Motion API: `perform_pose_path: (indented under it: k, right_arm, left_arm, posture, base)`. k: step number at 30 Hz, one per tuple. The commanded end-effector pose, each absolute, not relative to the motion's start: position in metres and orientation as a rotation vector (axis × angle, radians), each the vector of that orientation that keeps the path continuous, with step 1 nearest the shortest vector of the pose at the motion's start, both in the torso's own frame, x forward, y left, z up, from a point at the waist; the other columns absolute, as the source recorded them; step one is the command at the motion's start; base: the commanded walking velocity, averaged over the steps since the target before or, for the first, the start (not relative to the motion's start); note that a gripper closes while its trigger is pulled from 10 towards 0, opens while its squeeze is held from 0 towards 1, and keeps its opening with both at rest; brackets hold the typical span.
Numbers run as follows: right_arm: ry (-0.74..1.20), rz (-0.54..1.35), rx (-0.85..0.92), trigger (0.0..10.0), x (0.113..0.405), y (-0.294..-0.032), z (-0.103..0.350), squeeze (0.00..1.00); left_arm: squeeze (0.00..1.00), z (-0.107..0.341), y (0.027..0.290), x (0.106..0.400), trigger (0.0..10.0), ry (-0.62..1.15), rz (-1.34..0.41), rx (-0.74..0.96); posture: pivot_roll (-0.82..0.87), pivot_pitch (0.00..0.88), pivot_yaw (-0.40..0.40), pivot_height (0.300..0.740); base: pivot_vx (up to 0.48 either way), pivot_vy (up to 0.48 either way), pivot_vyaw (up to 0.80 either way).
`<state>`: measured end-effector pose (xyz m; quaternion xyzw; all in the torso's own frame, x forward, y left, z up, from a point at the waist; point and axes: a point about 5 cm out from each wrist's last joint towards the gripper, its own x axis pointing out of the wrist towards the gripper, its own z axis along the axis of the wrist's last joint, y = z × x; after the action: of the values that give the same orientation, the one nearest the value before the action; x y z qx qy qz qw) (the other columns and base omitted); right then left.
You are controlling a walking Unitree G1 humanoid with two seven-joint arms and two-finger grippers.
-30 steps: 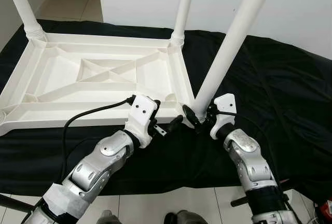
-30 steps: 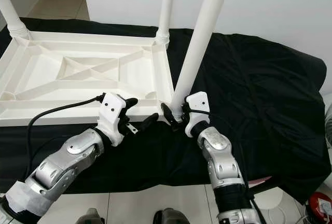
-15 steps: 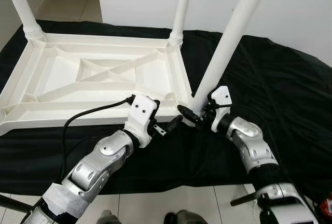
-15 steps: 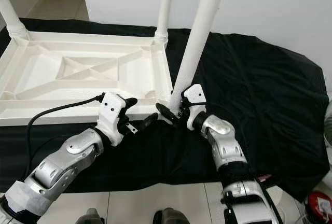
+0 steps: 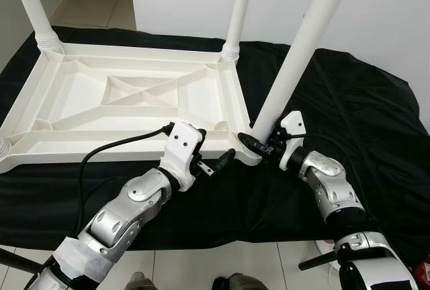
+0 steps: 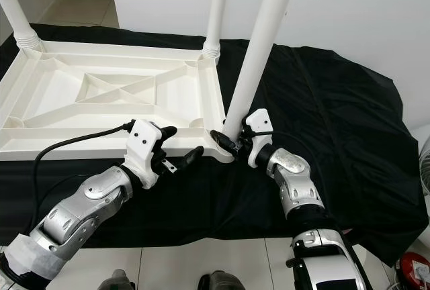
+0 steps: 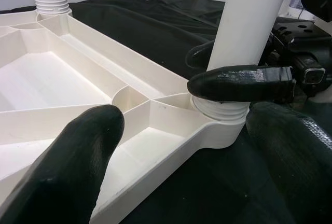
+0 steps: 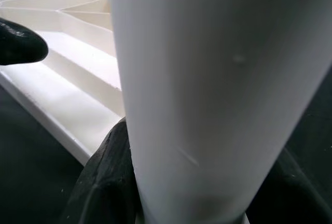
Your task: Building children table
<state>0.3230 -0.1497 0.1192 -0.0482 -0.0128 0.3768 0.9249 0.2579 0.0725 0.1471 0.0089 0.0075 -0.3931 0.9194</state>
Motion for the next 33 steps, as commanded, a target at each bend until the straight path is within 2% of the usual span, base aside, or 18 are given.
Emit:
perform_pose_path:
  k: [1, 7, 11, 12, 14, 18, 20, 23, 28, 32, 33]
  right_arm:
    - [0.027, 0.750, -0.123, 10.0, 0.316, -0.147, 0.103, 0.00]
    - [0.040, 0.570, -0.089, 10.0, 0.317, -0.145, 0.097, 0.00]
    - [0.037, 0.515, -0.090, 10.0, 0.317, -0.144, 0.096, 0.00]
    - [0.036, 0.400, -0.043, 10.0, 0.317, -0.140, 0.096, 0.00]
    - [0.036, 0.400, -0.043, 10.0, 0.317, -0.140, 0.096, 0.00]
    - [-0.022, 0.125, 0.032, 10.0, 0.316, -0.130, 0.101, 0.00]
    - [-0.022, 0.125, 0.032, 10.0, 0.316, -0.130, 0.101, 0.00]
    - [0.005, -0.049, 0.064, 10.0, 0.317, -0.120, 0.100, 0.00]
    - [0.000, -0.064, 0.084, 10.0, 0.317, -0.114, 0.103, 0.00]
    - [0.002, 0.003, 0.083, 10.0, 0.315, -0.098, 0.106, 0.02]
    - [-0.023, 0.053, 0.119, 10.0, 0.313, -0.098, 0.108, 0.53]
  left_arm:
    - [0.00, 0.147, 0.064, 0.248, 10.0, 0.016, -1.041, 0.025]
    - [0.00, 0.146, 0.064, 0.247, 10.0, 0.019, -1.042, 0.029]
    - [0.00, 0.145, 0.064, 0.247, 10.0, 0.020, -1.041, 0.029]
    - [0.00, 0.145, 0.064, 0.246, 10.0, 0.022, -1.041, 0.029]
    - [0.00, 0.145, 0.064, 0.246, 10.0, 0.022, -1.041, 0.029]
    - [0.00, 0.144, 0.063, 0.246, 10.0, 0.024, -1.042, 0.025]
    - [0.00, 0.144, 0.063, 0.246, 10.0, 0.024, -1.042, 0.025]
    - [0.00, 0.144, 0.062, 0.246, 10.0, 0.023, -1.046, 0.022]
    - [0.00, 0.144, 0.061, 0.245, 10.0, 0.023, -1.047, 0.020]
    - [0.00, 0.145, 0.060, 0.245, 10.0, 0.022, -1.045, 0.016]
    - [0.00, 0.144, 0.060, 0.245, 10.0, 0.022, -1.044, 0.017]
  posture:
    - [0.08, 0.000, -0.094, 0.740]
    - [0.07, 0.000, -0.091, 0.740]
    - [0.07, 0.000, -0.092, 0.740]
    - [0.07, 0.000, -0.091, 0.740]
    - [0.07, 0.000, -0.091, 0.740]
    - [0.07, 0.000, -0.091, 0.740]
    - [0.07, 0.000, -0.091, 0.740]
    - [0.07, 0.000, -0.093, 0.740]
    - [0.07, 0.000, -0.095, 0.740]
    - [0.07, 0.000, -0.100, 0.740]
    - [0.07, 0.000, -0.103, 0.740]
  base:
    - [0.000, 0.000, 0.00]
    - [0.000, 0.000, 0.00]
    - [0.000, 0.000, 0.00]
    - [0.000, 0.000, 0.00]
    - [0.000, 0.000, 0.00]
    - [0.000, 0.000, 0.00]
    - [0.000, 0.000, 0.00]
    - [0.000, 0.000, 0.00]
    - [0.000, 0.000, 0.00]
    - [0.000, 0.000, 0.00]
    - [0.000, 0.000, 0.00]
